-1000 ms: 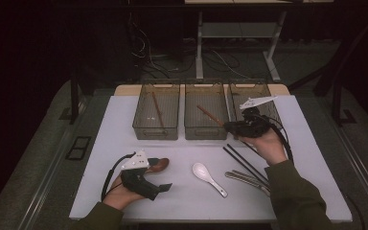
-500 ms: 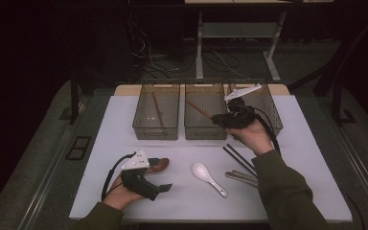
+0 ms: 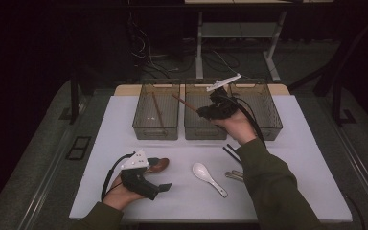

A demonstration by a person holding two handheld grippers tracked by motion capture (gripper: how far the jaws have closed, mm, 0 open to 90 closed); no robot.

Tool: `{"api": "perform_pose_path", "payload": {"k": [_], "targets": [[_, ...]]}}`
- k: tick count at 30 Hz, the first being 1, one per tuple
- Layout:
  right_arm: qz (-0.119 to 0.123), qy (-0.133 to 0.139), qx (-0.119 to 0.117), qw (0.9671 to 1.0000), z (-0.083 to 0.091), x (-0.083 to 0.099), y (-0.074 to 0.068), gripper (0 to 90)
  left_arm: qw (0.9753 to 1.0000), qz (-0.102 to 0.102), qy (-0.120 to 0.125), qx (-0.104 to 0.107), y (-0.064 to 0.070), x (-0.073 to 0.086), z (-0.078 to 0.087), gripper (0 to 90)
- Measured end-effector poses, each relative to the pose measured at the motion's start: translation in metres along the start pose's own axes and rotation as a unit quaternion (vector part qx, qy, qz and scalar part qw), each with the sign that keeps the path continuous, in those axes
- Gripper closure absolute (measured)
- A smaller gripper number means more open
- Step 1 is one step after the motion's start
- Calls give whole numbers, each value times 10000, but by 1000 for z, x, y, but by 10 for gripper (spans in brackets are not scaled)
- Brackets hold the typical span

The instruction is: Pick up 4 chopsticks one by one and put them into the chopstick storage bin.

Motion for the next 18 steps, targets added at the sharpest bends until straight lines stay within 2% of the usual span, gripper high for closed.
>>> {"api": "perform_pose_path", "payload": {"k": [9,13,18], "targets": [[55,-124,7,9999,-23,-17,-7,836,10000,-4,18,15,0,-1,0,0],[87,-213,42,9997,-39,-27,-10,836,10000,-3,30,20,1,-1,0,0],[4,-303,105,9995,-61,-39,-10,836,10000,-45,30,61,1,-1,0,0]]}}
Point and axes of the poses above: each handheld gripper's, and its own axes: z roughly backward along the jaws, x roughly out of its underside, y roughly to its right, the point moved 8 cm from there along -z, roughly forward along the jaws, and after that the axes turned 6 degrees about y, right-handed, at the moved point
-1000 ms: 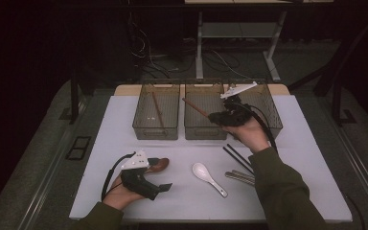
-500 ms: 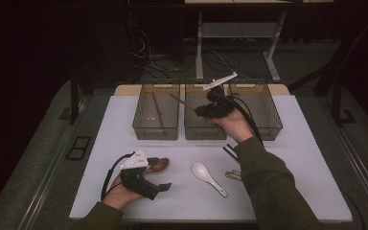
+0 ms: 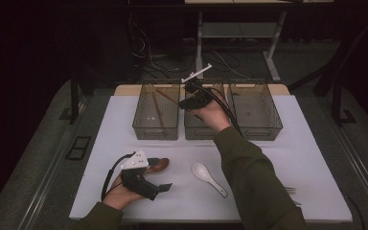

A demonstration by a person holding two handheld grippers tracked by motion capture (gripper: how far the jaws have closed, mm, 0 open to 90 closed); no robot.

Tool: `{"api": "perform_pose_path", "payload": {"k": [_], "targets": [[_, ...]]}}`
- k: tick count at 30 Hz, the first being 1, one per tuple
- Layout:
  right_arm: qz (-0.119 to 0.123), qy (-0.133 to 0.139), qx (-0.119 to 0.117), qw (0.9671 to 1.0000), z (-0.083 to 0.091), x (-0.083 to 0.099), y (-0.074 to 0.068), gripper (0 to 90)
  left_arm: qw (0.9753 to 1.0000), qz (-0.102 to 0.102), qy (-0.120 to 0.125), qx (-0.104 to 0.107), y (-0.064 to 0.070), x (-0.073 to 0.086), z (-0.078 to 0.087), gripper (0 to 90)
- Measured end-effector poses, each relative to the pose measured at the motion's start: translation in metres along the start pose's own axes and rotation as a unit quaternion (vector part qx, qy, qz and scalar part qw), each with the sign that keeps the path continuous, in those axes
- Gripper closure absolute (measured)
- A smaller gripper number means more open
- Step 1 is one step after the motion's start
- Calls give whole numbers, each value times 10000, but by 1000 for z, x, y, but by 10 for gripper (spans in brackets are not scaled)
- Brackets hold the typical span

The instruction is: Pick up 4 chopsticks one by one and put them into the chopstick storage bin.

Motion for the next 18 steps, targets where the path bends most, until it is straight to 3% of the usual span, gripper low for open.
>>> {"api": "perform_pose_path", "payload": {"k": [11,18], "targets": [[-110,-273,262,9992,-47,-23,2,836,10000,-53,-11,24,0,0,0,0],[-236,-461,422,9978,-73,-28,4,835,10000,-49,1,41,1,0,-1,0]]}}
Point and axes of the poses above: each handheld gripper's, and its own axes: z roughly backward along the jaws, x roughly out of its underside, y roughly to its right, the point moved 8 cm from there along -z, roughly forward along the jaws, and after that the axes turned 6 degrees about y, right-handed, at the moved point
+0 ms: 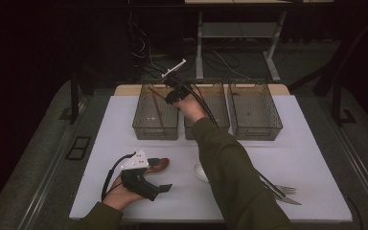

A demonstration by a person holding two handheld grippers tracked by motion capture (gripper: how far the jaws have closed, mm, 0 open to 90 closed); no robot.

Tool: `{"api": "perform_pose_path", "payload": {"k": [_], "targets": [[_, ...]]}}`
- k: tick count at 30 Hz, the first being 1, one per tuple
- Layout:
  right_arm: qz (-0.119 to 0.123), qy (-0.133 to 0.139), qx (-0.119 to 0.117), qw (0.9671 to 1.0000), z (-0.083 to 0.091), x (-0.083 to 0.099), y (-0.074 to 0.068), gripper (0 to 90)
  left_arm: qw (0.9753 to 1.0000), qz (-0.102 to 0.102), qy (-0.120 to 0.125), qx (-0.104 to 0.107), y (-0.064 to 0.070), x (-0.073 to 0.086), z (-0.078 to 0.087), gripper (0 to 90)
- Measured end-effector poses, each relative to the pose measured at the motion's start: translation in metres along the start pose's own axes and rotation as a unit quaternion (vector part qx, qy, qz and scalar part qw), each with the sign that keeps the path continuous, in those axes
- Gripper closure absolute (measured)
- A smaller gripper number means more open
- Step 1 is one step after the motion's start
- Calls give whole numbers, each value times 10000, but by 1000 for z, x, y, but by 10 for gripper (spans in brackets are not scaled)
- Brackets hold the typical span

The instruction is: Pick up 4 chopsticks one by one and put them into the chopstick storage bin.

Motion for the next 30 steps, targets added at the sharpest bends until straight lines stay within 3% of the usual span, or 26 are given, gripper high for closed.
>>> {"api": "perform_pose_path", "payload": {"k": [20,24,30], "targets": [[-220,-296,208,9991,-56,-9,-5,825,10000,-50,-18,60,2,0,1,0],[-136,-200,198,9995,-56,-10,-5,621,9999,-78,-24,71,2,0,1,0],[-127,5,29,9999,-39,-16,-6,480,10000,-69,-5,59,2,0,0,0]]}}
Point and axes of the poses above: each handheld gripper's, and its own axes: z roughly backward along the jaws, x roughly out of its underside, y roughly to its right, the point moved 8 cm from there along -z, roughly forward along the jaws, and after that the axes turned 6 degrees about y, right-handed, at the moved point
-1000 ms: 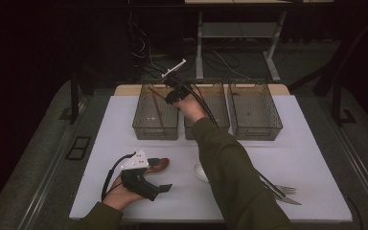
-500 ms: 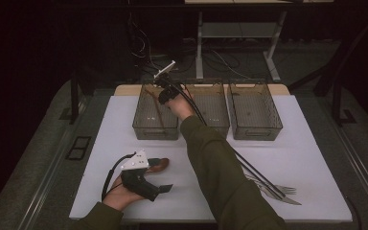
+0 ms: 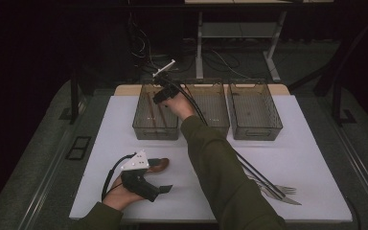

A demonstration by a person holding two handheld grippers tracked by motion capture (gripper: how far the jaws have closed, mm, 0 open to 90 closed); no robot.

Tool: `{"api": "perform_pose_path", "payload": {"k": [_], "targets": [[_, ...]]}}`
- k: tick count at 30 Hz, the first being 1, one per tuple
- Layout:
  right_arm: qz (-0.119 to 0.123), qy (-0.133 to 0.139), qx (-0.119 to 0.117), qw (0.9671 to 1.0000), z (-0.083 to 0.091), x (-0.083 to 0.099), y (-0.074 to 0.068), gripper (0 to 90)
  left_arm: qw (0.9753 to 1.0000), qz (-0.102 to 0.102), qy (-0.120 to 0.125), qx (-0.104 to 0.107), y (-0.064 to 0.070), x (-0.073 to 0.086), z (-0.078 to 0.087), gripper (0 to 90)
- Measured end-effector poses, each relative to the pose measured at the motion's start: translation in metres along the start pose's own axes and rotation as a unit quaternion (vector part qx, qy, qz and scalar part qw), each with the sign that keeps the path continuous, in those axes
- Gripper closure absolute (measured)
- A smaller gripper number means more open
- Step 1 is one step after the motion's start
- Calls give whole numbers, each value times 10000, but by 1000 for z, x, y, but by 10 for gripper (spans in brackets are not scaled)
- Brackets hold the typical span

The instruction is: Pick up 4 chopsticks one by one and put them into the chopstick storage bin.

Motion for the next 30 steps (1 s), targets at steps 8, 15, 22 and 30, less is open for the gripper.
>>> {"api": "perform_pose_path", "payload": {"k": [8,15,22,30], "targets": [[112,275,-179,9994,31,3,3,428,10000,-2,-23,-22,0,1,0,0],[127,465,-525,9975,60,18,6,367,10000,50,-38,-41,0,1,0,0],[143,594,-759,9952,84,31,9,316,9999,73,-35,-61,-1,2,-1,0],[99,833,-839,9929,114,46,15,288,9999,39,-95,-47,-2,3,-1,0]]}}
Point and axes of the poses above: each handheld gripper's, and its own axes: z roughly backward along the jaws, x roughly out of its underside, y roughly to its right, the point moved 8 cm from there along -z, roughly forward along the jaws, and after that the axes turned 6 degrees about y, right-handed, at the moved point
